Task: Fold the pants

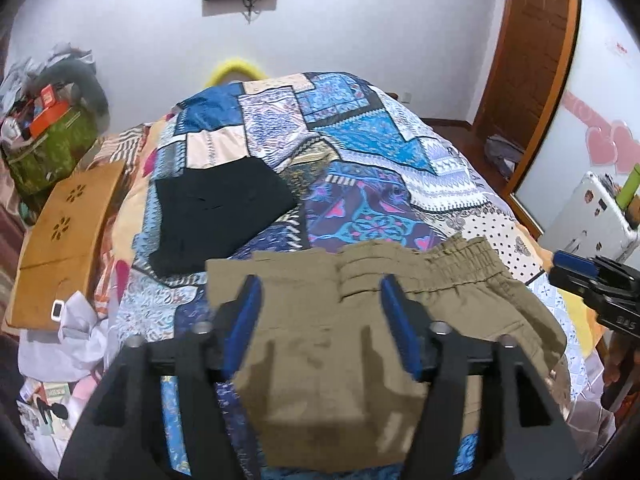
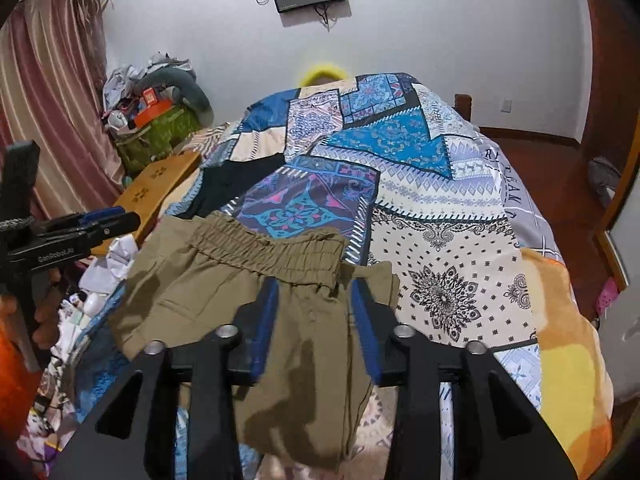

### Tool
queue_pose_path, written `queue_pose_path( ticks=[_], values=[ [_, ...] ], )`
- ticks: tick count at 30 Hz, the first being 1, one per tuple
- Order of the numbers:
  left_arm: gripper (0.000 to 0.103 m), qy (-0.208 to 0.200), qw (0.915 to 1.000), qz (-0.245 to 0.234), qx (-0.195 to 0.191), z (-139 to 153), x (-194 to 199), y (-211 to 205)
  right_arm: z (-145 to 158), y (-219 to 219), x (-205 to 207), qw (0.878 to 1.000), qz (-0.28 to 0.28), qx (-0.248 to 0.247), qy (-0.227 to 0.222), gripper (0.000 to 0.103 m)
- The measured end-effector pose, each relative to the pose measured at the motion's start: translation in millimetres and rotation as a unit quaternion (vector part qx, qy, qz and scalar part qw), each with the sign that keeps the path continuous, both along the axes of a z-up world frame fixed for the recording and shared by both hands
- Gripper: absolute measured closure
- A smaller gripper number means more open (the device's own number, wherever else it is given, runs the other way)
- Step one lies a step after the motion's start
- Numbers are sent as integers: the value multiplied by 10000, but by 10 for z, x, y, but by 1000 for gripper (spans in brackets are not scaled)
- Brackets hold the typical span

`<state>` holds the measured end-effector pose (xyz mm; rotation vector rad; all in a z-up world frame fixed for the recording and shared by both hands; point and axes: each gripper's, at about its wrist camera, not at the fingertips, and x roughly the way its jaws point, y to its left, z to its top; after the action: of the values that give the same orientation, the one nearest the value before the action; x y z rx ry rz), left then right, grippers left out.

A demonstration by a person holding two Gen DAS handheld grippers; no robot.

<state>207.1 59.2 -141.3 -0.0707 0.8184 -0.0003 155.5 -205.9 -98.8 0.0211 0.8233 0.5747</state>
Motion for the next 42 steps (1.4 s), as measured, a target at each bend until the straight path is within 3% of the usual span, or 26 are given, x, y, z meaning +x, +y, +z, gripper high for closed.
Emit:
queue_pose_path(
  ticks=[1,3,6,15,19,24,26,28,29,31,32,38,42],
  values=[
    [22,10,10000,44,13,-19,-3,55,-1,0,-12,10000,-7,7,28,55],
    [21,80,9997,189,122,-76,-19,188,-20,3,-39,10000,-59,-4,21,42],
    [21,371,9986,350,165,-239,9,365,-103,0,-46,9999,-142,-61,52,34],
    [21,1302,9888,429,-582,-886,150,667,-489,-126,151,9961,-447,-54,763,30],
    [21,1324,9882,319,-707,-958,197,615,-634,-187,234,9939,-458,2,1007,30],
    [21,1343,9863,107,-947,-981,293,571,-799,-217,360,9849,-329,568,1603,30],
    [27,1331,9846,-14,-1135,-995,334,579,-823,-221,398,9820,-368,729,1705,27],
    [38,1281,9839,-71,-1243,-994,344,577,-816,-195,424,9819,-335,751,1708,36],
    [42,1260,9842,-72,-1243,-985,351,572,-800,-168,420,9829,-234,767,1656,46],
    [59,1211,9845,-121,-1263,-960,353,544,-776,-113,396,9851,-103,701,1567,57],
    [61,1185,9851,-139,-1240,-952,355,533,-773,-107,394,9850,-66,720,1567,63],
    [76,1083,9917,-130,-681,-885,342,374,-720,-57,392,9881,-29,607,1416,75],
    [83,1045,9941,-121,-271,-844,341,285,-622,28,360,9939,72,213,1080,77]
  ],
)
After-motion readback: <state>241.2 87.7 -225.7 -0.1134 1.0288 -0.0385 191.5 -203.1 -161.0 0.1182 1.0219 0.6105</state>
